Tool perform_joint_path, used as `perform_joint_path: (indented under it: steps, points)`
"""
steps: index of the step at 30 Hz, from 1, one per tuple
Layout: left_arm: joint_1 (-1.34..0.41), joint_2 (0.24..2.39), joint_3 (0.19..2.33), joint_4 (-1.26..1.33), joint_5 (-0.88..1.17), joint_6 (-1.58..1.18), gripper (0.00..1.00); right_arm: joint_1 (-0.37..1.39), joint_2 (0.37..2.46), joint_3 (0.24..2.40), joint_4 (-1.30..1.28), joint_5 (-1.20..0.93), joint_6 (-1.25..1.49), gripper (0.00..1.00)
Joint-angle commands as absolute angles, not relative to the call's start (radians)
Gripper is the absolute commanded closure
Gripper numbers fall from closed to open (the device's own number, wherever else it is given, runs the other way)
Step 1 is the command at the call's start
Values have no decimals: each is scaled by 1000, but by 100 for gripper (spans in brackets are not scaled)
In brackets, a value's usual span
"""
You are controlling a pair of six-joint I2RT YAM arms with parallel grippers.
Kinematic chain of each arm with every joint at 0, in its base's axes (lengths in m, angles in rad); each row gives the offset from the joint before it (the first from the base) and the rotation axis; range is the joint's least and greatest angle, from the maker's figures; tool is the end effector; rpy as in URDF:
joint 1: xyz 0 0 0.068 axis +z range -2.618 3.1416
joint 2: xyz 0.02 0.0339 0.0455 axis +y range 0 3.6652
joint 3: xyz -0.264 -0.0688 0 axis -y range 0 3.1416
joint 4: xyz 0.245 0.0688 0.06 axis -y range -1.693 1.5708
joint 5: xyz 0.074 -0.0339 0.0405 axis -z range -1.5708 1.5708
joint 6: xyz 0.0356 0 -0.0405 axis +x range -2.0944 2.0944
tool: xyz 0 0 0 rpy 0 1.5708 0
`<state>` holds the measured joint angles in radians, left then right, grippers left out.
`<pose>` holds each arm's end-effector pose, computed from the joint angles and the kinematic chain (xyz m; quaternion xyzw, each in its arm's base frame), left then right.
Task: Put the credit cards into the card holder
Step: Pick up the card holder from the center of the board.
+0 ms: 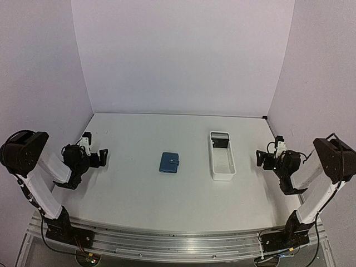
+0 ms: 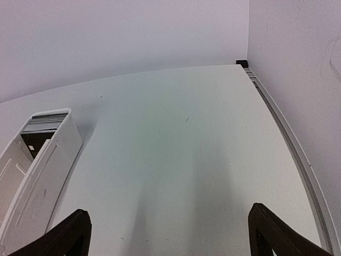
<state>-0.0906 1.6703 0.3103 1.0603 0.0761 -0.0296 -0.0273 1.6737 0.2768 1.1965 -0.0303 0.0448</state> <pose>0.2595 -0.0263 0.1168 0.0471 0.8031 -0.0662 0.5903 0.2559 -0.0059 0.1234 0.0183 0.7740 0.0173 0.6326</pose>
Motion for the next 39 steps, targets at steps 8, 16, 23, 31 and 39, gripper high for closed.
perform_joint_path:
  steps: [8,16,23,31,39]
  points:
    - [-87,1627,339,1071,86,-18,0,-23,1477,548,765,26,116,2]
    - [-105,1496,784,203,421,-105,0,24,1477,933,338,-243,315,2]
    - [-334,1532,984,-110,568,-288,0,363,1615,1255,69,-127,486,11]
    - [-460,1708,1120,-157,681,-422,12,637,1887,1420,-48,-70,792,26]
    - [-465,1865,1129,-117,711,-560,29,678,2171,1639,-98,-103,852,39]
